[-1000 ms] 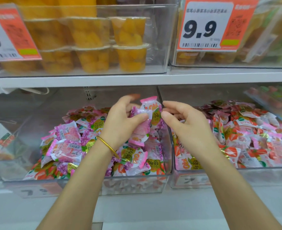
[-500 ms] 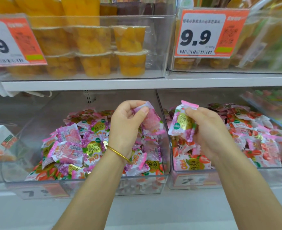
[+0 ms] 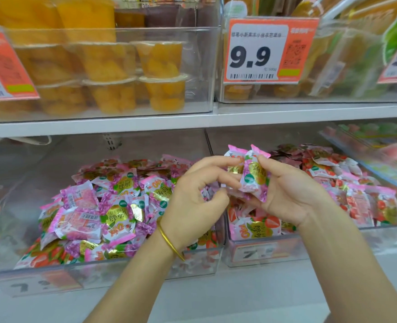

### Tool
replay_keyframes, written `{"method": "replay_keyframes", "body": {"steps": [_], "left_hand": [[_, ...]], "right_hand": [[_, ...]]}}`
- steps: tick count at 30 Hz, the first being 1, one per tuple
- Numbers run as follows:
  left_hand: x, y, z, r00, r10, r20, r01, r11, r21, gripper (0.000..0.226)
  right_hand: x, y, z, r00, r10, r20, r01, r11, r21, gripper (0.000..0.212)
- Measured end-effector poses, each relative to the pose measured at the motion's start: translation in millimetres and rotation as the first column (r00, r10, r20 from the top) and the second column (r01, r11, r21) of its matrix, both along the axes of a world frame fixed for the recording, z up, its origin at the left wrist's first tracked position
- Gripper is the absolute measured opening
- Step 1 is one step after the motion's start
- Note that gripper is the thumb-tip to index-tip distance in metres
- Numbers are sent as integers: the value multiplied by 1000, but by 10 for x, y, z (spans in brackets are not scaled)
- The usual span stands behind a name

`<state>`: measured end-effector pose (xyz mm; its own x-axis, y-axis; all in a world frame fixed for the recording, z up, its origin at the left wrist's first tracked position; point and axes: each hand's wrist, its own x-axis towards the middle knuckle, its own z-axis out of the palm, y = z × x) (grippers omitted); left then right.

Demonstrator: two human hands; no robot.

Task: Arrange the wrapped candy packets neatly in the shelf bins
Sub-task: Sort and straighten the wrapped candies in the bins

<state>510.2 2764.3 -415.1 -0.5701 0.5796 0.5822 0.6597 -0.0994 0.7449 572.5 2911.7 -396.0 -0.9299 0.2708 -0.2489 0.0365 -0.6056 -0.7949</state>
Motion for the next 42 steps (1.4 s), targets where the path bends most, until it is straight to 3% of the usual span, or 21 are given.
{"method": "replay_keyframes", "body": {"steps": [4,9,11,13,16,20,22,24,28,32,35,38,40,42], "left_hand": [[-33,41,-23,989,147,-4,-147,989,26,28],[-198,121,-17,958,273,-88,-284,946,-156,27],[-296,220,34,949,292,-123,-316,903,-291,31],[-377,314,29,944,300,-134,-329,856,-399,42],[-404,389,-67,946,311,-94,-321,852,-414,46],[-414,436,-138,941,338,-14,-321,877,-357,42],[-429,444,-139,943,332,-26,-321,883,-342,42],[-444,438,-152,943,330,-44,-325,883,-339,43],[-468,423,-182,950,299,-93,-313,894,-321,44],[-465,423,-169,949,303,-86,-315,896,-313,44],[-465,432,-137,945,318,-76,-325,888,-326,44],[-468,444,-112,940,334,-68,-337,880,-336,43],[-457,454,-106,937,342,-69,-344,874,-343,42],[-449,463,-99,935,348,-73,-350,868,-352,41]], "right_hand": [[13,47,-15,991,-124,52,119,989,86,29],[116,265,15,968,-242,65,226,954,196,20],[151,408,10,949,-312,41,287,911,298,6],[126,559,-14,926,-377,20,331,835,439,7],[-67,728,-81,894,-447,31,342,725,597,14],[-604,758,-117,882,-460,99,257,649,716,38],[-926,719,-61,876,-448,179,102,536,838,47],[-1211,619,-9,876,-427,224,-50,381,923,44],[-1537,560,-149,879,-356,316,-264,188,946,28],[-1467,677,-138,859,-387,335,-274,205,939,29],[-1224,835,-84,880,-350,320,-185,368,911,31],[-1021,963,-95,851,-430,303,-46,513,857,16],[-994,990,-117,833,-469,292,-50,462,886,17],[-1028,1003,-148,843,-477,249,-119,286,951,20]]}}
